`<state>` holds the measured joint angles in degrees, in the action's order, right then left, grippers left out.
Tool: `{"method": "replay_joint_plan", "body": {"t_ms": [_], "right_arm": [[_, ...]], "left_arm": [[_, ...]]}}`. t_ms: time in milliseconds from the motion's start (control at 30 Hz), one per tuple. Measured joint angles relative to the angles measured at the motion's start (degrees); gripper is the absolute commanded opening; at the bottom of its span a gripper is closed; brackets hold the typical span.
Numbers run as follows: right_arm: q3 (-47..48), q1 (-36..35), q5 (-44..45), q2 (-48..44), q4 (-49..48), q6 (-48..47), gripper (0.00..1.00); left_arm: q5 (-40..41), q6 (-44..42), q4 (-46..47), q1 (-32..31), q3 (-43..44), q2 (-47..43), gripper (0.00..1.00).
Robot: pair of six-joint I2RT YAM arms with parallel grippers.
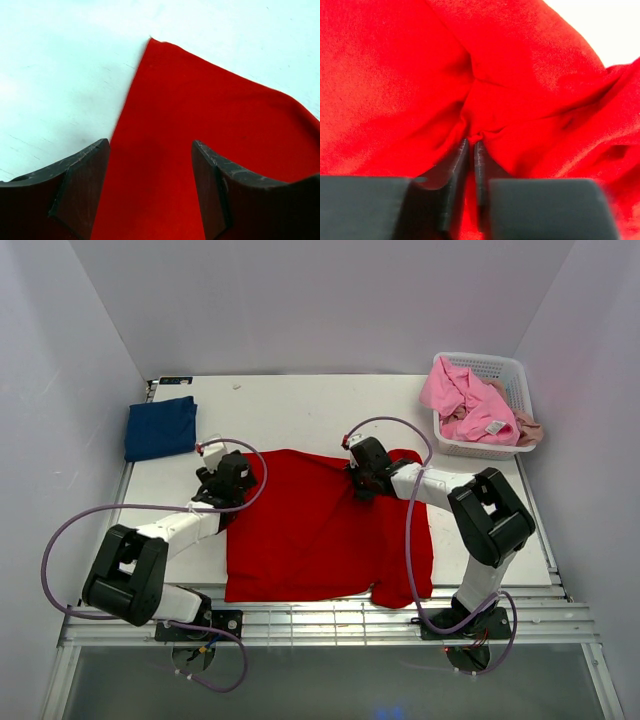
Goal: Fold and stack the t-shirts
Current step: Flatten out the tshirt
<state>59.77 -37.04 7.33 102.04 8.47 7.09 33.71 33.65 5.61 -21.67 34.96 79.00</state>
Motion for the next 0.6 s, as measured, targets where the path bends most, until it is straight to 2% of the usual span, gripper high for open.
{"method": "replay_joint_plan", "body": {"t_ms": [33, 267, 600], "right_arm": [[0.0, 0.0, 0.04, 0.0, -0.09, 0.07, 0.08], [0.0, 0.0, 1.53, -1.68, 1.55, 0.2, 0.08], [1.57, 0.0, 6.45, -13.81, 7.69, -0.94, 0.08]], "left_arm": [[-0.15, -0.22, 0.07, 0.83, 0.0, 0.0, 0.77], [-2.1, -2.36, 0.61, 7.78, 0.5, 0.24, 0.78], [-5.75, -4.26, 2.45, 12.35, 8.13, 9.42, 0.78]]}}
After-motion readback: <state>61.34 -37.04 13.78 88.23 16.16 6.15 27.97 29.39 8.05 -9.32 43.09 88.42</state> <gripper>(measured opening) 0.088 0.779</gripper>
